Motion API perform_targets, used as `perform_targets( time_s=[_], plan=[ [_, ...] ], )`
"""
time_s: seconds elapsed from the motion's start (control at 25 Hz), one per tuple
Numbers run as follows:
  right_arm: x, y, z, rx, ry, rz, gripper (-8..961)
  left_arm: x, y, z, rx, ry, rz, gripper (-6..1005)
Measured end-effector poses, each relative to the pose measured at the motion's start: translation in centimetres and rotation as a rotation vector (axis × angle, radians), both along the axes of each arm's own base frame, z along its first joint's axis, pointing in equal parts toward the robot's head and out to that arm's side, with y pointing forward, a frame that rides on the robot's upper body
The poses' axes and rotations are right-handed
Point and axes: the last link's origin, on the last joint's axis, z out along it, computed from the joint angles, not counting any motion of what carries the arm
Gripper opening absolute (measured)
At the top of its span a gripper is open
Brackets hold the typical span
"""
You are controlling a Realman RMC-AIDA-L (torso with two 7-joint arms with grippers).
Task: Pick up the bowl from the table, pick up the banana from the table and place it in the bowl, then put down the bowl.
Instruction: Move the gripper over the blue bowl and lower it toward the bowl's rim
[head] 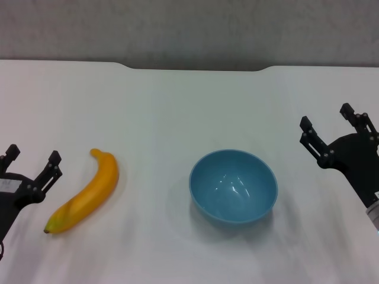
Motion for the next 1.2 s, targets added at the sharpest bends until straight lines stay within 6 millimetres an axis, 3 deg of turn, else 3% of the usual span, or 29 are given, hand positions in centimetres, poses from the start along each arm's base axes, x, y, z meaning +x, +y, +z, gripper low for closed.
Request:
perform_targets(
  time_s=[0.52, 0.68, 0.88, 1.04, 1.2],
  plan=[
    [0.1, -0.2, 0.0, 0.000, 0.009, -0.008, 838, 0.1, 0.0, 0.0, -0.003, 0.001, -0.003, 891],
    [-0.9, 0.1, -0.3, -0.022, 0.024, -0.012, 837, -0.1, -0.2, 0.0, -0.001, -0.007, 0.001, 890],
    [-2.1, 1.1, -0.1, -0.069, -0.004, -0.102, 834, -0.4, 0.0, 1.0, -0.010, -0.163, 0.026, 891],
    [-3.4, 2.1, 1.3, -0.106, -0.088, -0.188, 834, -0.1, 0.6, 1.8, -0.031, -0.281, 0.028, 891],
    [-5.2, 2.9, 2.2, -0.205, -0.102, -0.237, 835, 0.3, 2.0, 2.3, -0.144, -0.370, 0.055, 890]
  ],
)
